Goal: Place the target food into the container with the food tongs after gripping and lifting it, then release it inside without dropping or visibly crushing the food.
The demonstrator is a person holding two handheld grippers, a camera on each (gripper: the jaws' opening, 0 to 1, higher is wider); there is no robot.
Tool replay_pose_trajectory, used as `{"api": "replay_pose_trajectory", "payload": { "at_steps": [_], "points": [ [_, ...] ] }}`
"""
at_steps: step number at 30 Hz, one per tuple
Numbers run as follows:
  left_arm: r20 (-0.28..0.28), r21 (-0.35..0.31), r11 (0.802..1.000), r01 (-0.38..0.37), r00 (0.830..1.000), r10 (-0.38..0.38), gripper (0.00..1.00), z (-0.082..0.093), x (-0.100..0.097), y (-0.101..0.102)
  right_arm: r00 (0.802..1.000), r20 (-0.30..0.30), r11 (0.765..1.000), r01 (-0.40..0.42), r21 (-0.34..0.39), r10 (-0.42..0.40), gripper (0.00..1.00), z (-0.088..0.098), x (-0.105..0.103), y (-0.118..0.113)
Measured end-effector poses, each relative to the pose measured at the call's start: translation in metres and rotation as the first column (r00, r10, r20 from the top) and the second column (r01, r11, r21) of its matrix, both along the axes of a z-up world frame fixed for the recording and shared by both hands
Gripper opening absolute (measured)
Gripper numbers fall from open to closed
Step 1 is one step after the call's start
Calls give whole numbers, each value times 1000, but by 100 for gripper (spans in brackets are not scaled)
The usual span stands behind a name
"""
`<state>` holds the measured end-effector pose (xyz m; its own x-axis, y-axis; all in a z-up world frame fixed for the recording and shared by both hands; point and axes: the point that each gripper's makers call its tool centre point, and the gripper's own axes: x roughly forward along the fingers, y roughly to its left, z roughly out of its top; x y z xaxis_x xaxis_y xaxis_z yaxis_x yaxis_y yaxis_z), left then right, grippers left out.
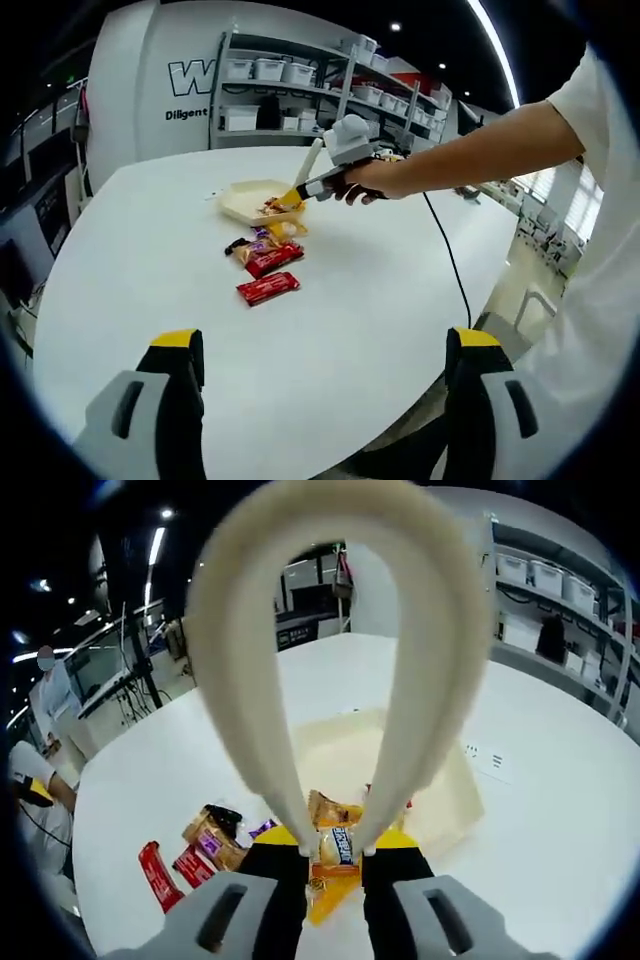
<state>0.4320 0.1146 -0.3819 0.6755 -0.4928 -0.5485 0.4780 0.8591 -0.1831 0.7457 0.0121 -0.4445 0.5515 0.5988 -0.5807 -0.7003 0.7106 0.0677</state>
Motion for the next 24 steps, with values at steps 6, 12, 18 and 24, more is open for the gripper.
{"api": "replay_pose_trajectory", "payload": {
  "at_steps": [6, 12, 18, 24],
  "points": [
    [-2, -4, 1000, 6, 1000, -6, 99, -1, 0, -1, 1000, 10, 1000, -3, 1, 3, 14, 2, 1, -1],
    [1, -12, 1000, 6, 1000, -6, 99, -1, 2, -2, 1000, 18, 1000, -6, 7, 6, 14, 4, 3, -2],
    [-8, -13, 1000, 8, 1000, -8, 99, -4, 2, -1, 1000, 14, 1000, -1, -4, 1, 14, -3, 7, -6],
    [-11, -15, 1000, -1, 1000, 1, 99, -4, 3, 0, 1000, 11, 1000, -9, -15, 9, 14, -2, 15, -3]
  ]
}}
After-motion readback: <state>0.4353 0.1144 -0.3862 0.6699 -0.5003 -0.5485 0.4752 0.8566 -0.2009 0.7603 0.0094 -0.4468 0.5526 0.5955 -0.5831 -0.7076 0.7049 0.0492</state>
